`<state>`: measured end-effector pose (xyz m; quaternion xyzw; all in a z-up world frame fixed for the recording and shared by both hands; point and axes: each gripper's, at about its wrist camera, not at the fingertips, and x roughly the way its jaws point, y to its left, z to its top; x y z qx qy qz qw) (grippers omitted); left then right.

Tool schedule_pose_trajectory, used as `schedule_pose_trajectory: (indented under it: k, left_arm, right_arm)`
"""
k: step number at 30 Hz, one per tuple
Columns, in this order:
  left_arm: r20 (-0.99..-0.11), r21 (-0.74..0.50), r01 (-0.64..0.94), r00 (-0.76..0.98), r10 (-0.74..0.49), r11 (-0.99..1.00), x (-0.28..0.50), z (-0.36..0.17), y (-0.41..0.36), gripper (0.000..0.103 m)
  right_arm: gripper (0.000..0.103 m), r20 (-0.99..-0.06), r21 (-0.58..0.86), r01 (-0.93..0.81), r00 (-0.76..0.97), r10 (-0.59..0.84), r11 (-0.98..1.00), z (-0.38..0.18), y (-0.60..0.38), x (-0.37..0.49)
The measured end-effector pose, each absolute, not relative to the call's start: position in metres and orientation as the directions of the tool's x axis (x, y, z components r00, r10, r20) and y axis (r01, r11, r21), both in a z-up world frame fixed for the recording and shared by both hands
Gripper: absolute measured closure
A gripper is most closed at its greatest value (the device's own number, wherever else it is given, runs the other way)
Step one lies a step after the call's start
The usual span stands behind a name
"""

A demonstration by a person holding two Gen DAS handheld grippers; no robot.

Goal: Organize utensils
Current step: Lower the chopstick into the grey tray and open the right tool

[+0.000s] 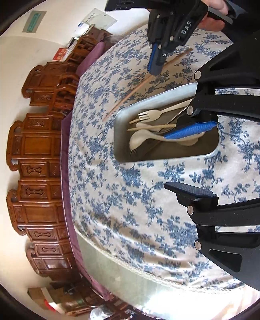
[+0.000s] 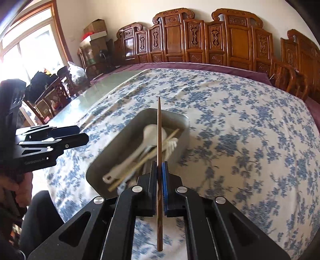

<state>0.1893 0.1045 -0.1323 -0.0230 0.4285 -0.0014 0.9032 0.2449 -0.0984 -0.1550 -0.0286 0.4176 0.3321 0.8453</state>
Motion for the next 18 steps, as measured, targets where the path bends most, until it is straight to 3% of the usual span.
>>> schedule_pose_trajectory:
  k: [18]
  left_arm:
    - [-0.772,-0.092,-0.054,0.635,-0.037,0.994,0.179,-0.133,0.135,0.061]
  right_arm:
    - [0.097,-0.768,0.314,-0.487,0.374,0.520,0.815,-0.186,-0.039,0.271]
